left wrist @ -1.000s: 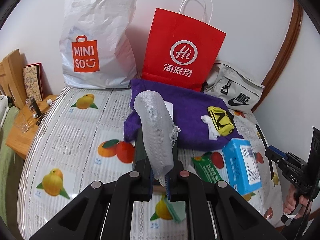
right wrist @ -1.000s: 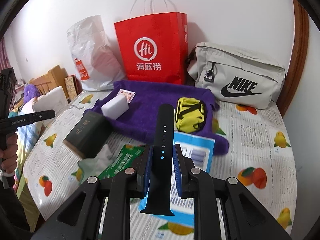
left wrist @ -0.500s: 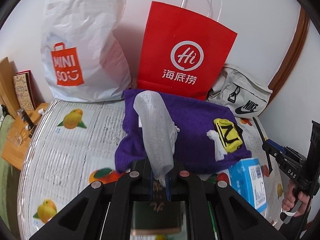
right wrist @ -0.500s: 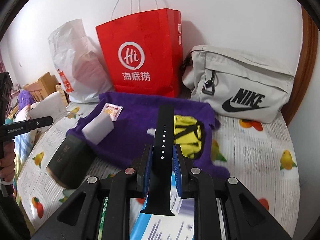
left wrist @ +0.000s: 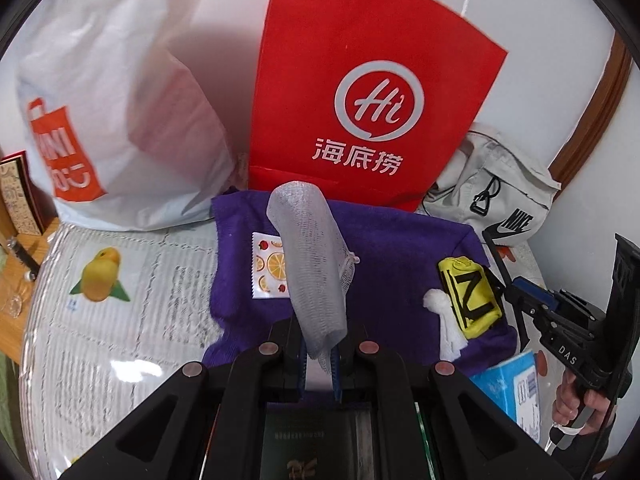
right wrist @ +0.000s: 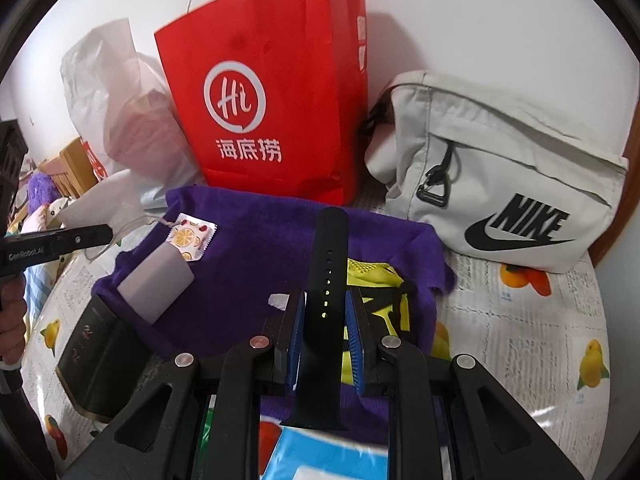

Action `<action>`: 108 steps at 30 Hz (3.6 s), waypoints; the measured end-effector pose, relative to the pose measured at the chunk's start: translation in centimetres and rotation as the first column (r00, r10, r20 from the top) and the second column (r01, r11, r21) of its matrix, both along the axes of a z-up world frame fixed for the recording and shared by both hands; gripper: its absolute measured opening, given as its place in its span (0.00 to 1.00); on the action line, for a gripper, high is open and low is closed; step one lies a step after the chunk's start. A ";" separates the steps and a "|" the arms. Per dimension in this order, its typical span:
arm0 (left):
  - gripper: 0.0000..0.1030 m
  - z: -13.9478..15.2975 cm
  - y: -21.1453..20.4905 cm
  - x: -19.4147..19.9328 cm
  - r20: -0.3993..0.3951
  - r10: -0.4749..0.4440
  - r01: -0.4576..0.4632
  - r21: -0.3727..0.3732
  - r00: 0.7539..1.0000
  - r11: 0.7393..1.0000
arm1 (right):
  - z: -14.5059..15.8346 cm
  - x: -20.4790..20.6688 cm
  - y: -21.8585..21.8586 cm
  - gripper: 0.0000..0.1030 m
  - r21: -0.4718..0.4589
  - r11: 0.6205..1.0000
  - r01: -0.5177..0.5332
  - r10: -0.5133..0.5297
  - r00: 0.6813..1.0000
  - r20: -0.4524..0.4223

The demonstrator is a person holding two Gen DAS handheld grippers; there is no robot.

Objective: Organize soft objects
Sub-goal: 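Carry mesh bag and watch strap over the purple towel with both grippers, then open left gripper to drop mesh bag while right gripper releases strap on towel, then grasp green snack packet with right gripper while left gripper reaches toward white glove, then grasp white glove by its fingers with left gripper while right gripper lifts packet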

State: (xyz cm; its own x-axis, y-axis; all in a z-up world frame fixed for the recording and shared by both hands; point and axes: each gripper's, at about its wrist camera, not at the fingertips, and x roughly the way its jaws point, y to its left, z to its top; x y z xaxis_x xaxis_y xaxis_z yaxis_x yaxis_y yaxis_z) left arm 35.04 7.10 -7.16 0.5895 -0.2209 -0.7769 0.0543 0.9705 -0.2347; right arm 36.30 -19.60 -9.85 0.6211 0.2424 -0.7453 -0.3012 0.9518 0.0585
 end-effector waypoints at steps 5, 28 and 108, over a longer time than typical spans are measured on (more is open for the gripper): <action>0.09 -0.8 -0.8 2.3 -0.018 -0.034 0.034 0.007 0.999 0.999 | -1.3 1.6 0.2 0.20 -0.010 1.000 -0.005 0.004 0.999 -0.035; 0.43 -4.1 -1.8 7.0 -0.143 -0.045 0.045 -0.003 0.989 0.999 | -4.0 5.0 0.6 0.25 -0.045 0.999 0.008 -0.014 0.988 -0.151; 0.53 -8.8 -0.9 -19.1 -0.004 -0.033 0.033 -0.100 0.999 0.994 | -1.6 -23.0 2.6 0.33 0.014 0.998 -0.064 0.065 0.996 -0.057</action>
